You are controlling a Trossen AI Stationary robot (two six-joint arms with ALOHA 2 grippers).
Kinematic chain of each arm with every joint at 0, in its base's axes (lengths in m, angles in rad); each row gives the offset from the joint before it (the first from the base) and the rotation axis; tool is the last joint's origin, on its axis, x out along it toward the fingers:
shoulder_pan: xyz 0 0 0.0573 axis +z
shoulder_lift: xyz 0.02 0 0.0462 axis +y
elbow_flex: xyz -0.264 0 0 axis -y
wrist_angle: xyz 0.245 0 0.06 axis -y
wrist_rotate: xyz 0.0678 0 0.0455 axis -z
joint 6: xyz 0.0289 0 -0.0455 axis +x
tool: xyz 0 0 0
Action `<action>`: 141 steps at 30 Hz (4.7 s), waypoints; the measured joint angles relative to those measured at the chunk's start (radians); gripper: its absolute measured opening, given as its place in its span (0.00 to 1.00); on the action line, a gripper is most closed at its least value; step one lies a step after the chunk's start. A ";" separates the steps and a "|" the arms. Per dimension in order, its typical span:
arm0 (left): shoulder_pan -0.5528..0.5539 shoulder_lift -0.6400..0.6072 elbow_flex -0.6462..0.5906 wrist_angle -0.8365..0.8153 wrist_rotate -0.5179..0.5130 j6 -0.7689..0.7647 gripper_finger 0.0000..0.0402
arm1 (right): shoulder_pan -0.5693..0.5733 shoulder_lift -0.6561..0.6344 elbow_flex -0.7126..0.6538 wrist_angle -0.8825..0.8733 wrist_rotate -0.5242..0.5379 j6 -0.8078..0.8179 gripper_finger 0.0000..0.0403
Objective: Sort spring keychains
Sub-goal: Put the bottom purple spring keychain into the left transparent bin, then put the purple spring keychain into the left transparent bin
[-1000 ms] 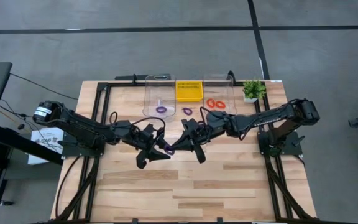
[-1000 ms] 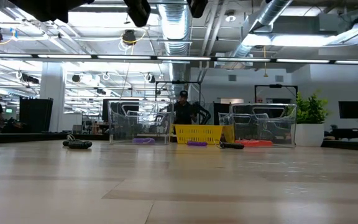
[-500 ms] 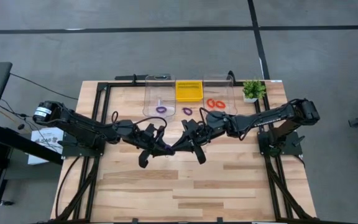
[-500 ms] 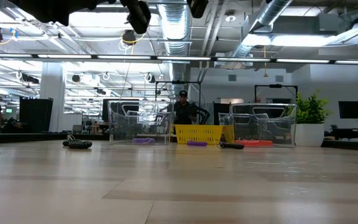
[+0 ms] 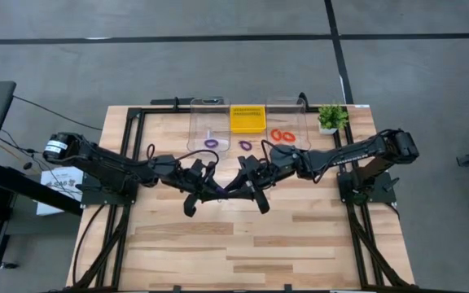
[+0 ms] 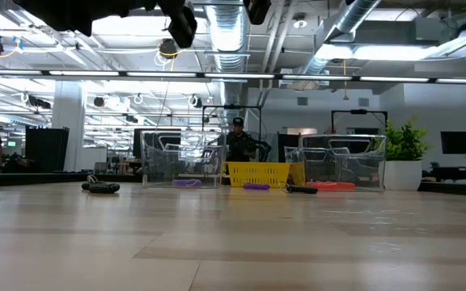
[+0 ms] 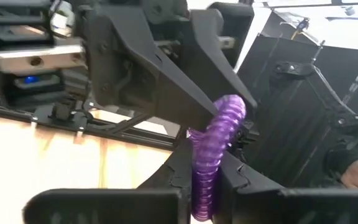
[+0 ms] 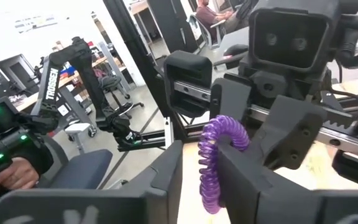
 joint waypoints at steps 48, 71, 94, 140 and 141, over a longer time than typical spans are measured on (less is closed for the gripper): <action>0.916 -0.002 0.000 -0.281 0.221 0.199 0.11 | -0.464 0.000 0.000 -0.257 0.179 -0.051 0.62; 0.888 -0.001 0.000 -0.376 0.127 0.217 0.28 | -0.442 0.004 -0.001 -0.594 0.345 -0.305 0.62; 0.700 0.000 0.000 -0.373 0.083 0.262 0.28 | -0.392 0.236 0.087 -0.732 0.363 -0.456 0.62; 0.661 0.000 0.000 -0.383 0.052 0.261 0.28 | -0.475 0.461 0.275 -0.907 0.231 -0.695 0.62; 0.661 0.000 0.000 -0.383 0.052 0.261 0.28 | -0.474 0.461 0.275 -0.910 0.231 -0.705 0.62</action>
